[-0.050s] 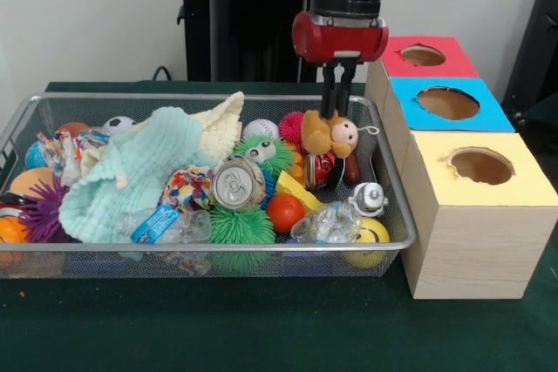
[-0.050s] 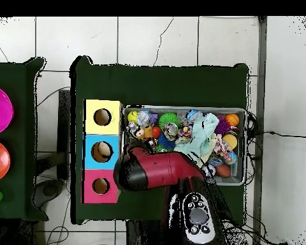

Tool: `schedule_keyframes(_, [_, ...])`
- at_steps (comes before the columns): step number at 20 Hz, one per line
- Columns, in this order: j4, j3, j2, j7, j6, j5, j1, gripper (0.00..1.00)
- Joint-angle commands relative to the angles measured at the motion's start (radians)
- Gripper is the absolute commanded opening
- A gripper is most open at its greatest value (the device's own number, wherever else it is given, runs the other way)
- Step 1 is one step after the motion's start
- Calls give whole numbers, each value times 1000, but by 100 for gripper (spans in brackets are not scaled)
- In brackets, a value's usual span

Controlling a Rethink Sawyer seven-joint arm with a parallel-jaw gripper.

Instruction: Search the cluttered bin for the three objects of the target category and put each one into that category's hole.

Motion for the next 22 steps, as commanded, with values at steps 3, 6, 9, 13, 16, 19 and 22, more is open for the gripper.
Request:
schedule_keyframes(3, [87, 95, -120, 75, 151, 62, -23, 0])
schedule_keyframes(6, [130, 92, -163, 88, 155, 78, -17, 0])
schedule_keyframes(9, [172, 83, -191, 109, 145, 95, -5, 0])
schedule_keyframes(13, [231, 50, -236, 153, 114, 108, 29, 0])
schedule_keyframes(16, [273, 28, -262, 183, 89, 119, 54, 0])
schedule_keyframes(19, [300, 7, -268, 215, 56, 127, 81, 0])
schedule_keyframes(22, [324, -26, -254, 254, 3, 131, 124, 0])
